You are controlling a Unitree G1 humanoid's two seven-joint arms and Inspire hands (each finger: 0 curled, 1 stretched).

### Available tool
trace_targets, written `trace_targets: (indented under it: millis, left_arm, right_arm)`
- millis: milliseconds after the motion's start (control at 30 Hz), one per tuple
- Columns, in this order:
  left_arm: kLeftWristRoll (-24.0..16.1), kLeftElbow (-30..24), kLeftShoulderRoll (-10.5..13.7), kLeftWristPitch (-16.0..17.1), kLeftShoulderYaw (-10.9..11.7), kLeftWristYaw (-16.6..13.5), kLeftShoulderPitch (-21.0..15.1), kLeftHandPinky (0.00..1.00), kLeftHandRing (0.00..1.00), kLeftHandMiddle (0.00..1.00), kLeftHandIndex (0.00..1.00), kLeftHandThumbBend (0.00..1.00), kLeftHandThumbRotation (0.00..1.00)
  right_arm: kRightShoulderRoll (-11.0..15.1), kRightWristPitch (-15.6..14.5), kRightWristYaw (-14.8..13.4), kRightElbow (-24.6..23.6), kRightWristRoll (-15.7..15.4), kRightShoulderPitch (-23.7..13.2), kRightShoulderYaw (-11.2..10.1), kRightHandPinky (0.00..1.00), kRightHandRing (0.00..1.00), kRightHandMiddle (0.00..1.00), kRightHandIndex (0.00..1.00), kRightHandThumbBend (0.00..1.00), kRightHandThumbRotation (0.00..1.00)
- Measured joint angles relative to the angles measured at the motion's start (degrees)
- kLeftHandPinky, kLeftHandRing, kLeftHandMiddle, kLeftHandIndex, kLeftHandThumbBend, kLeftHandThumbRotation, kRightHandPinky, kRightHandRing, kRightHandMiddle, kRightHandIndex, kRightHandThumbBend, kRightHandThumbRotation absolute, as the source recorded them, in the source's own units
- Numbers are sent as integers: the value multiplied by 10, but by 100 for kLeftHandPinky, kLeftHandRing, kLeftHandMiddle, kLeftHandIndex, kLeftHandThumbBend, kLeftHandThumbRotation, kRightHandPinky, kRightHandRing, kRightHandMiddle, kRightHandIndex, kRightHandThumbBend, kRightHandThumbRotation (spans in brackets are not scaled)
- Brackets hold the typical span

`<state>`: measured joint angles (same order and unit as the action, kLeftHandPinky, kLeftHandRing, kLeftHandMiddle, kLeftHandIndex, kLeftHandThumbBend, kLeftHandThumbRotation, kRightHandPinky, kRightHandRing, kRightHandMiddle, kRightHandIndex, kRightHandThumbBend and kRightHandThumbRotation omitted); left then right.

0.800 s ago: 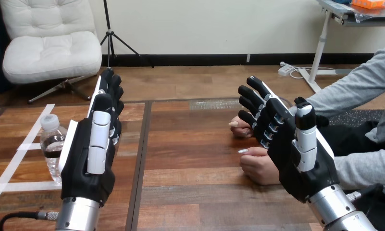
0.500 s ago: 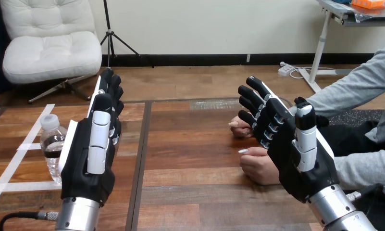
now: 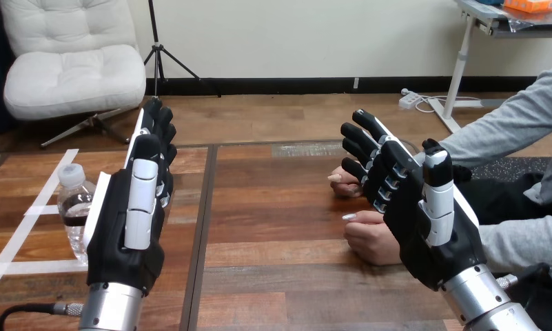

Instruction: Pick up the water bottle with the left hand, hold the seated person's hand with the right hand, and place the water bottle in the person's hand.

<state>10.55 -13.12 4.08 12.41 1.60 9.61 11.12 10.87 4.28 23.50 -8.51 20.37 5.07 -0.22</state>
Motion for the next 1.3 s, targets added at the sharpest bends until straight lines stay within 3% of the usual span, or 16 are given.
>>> trace_targets:
  millis: [433,933,1067,1300]
  left_arm:
    - [-9,1,4,5,21,-10,-11,99,99,100,100,70,76]
    - [-9,2,18,25,67,-19,-33,99,100,100,100,74,73]
    - [-9,2,22,36,79,-20,-35,99,99,100,99,84,74]
    - [-13,2,23,49,94,-30,-42,97,99,100,97,91,75]
  right_arm:
    - [0,0,4,0,0,0,0,100,99,95,96,100,100]
    - [-1,0,4,0,-1,0,0,100,99,96,97,100,100]
    - [-2,0,4,0,0,0,0,100,99,96,97,100,100]
    - [-5,0,4,0,0,0,0,100,99,96,97,100,100]
